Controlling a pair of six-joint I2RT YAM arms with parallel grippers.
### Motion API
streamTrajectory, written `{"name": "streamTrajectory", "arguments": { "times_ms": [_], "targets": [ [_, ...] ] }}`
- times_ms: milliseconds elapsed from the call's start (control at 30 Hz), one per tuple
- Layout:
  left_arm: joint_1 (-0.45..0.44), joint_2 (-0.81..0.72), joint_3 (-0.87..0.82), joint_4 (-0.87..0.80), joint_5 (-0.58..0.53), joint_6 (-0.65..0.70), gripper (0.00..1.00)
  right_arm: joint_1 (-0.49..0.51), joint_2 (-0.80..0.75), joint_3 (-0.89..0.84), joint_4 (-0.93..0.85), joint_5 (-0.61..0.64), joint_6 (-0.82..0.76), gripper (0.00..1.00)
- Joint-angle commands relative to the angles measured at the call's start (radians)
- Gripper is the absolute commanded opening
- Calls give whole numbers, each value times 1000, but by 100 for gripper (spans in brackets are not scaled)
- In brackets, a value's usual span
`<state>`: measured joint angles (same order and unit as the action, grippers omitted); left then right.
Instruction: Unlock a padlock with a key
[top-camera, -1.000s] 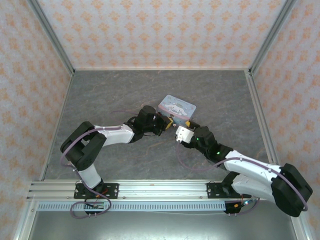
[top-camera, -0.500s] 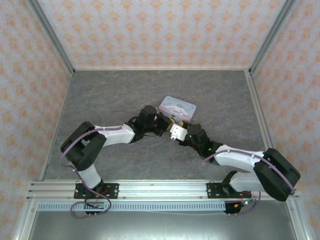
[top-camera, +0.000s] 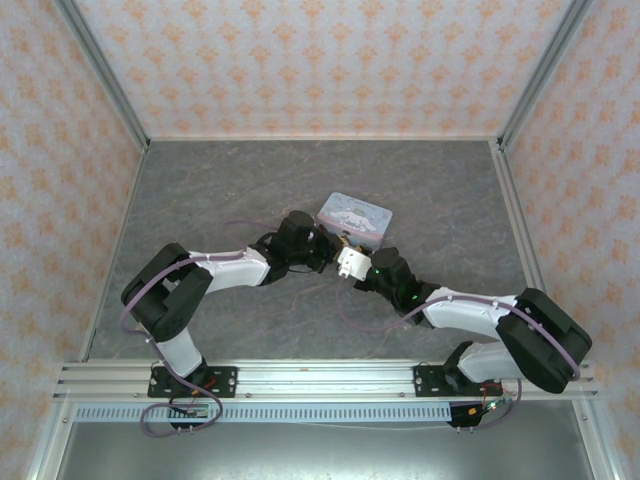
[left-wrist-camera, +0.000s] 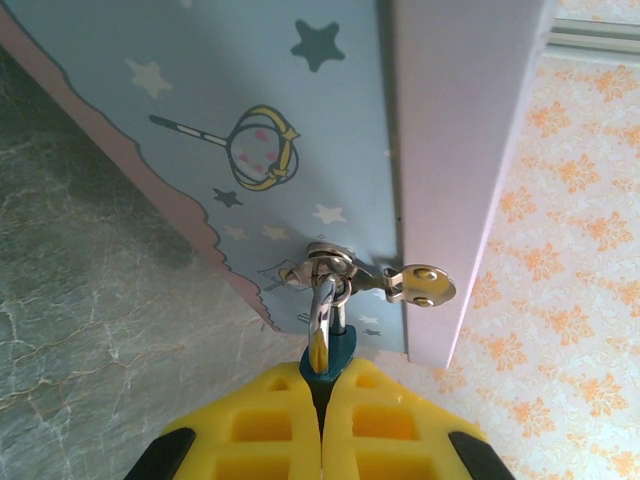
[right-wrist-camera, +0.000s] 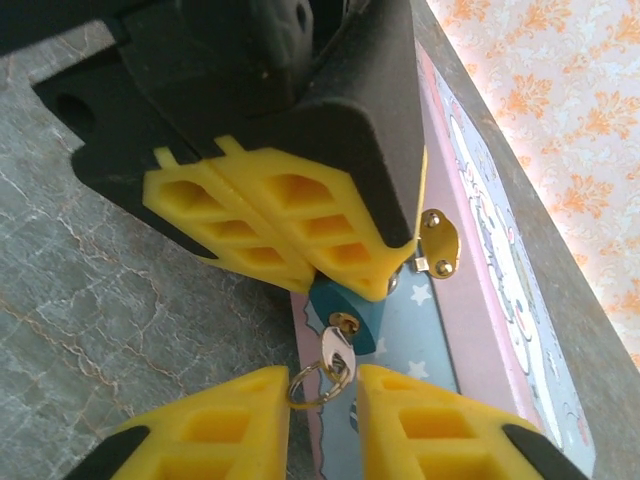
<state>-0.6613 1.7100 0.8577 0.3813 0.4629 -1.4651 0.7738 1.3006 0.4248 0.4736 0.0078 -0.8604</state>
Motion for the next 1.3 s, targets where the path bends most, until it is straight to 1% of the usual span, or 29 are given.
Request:
{"name": "streamTrajectory", "arguments": {
  "times_ms": [0, 167, 267, 467, 667, 833, 933, 1000, 1033, 1100, 1167, 1267],
  "targets": [
    [-10, -34, 33, 0, 9, 23, 0, 4, -11, 28, 31, -6, 30, 19],
    [-12, -32, 35, -1, 8, 23, 0, 4, -7, 33, 35, -9, 43, 18],
    [-13, -26, 38, -1, 10, 24, 0, 4, -6, 31, 51, -14, 70, 12],
    [-17, -27, 37, 1, 8, 25, 0, 4, -8, 26, 92, -22, 189, 0],
    [-19, -29, 37, -1, 7, 25, 0, 4, 14, 12, 122, -20, 250, 0],
    [-20, -32, 31, 1, 0, 22, 0, 4, 34, -7, 181, -31, 351, 0],
    [-20, -32, 31, -1, 0, 21, 0, 4, 45, -8, 177, -41, 347, 0],
    [-19, -31, 31, -1, 2, 20, 0, 4, 39, -15, 172, -29, 305, 0],
    [-20, -30, 30, -1, 2, 21, 0, 4, 32, -16, 162, -21, 283, 4],
    [-19, -33, 28, -3, 0, 21, 0, 4, 13, -17, 136, -12, 232, 17],
    [-20, -34, 27, -4, -2, 22, 0, 4, -5, -14, 103, -3, 187, 25],
    [-19, -33, 26, -1, -5, 19, 0, 4, -25, -6, 41, 6, 135, 32]
  ]
}}
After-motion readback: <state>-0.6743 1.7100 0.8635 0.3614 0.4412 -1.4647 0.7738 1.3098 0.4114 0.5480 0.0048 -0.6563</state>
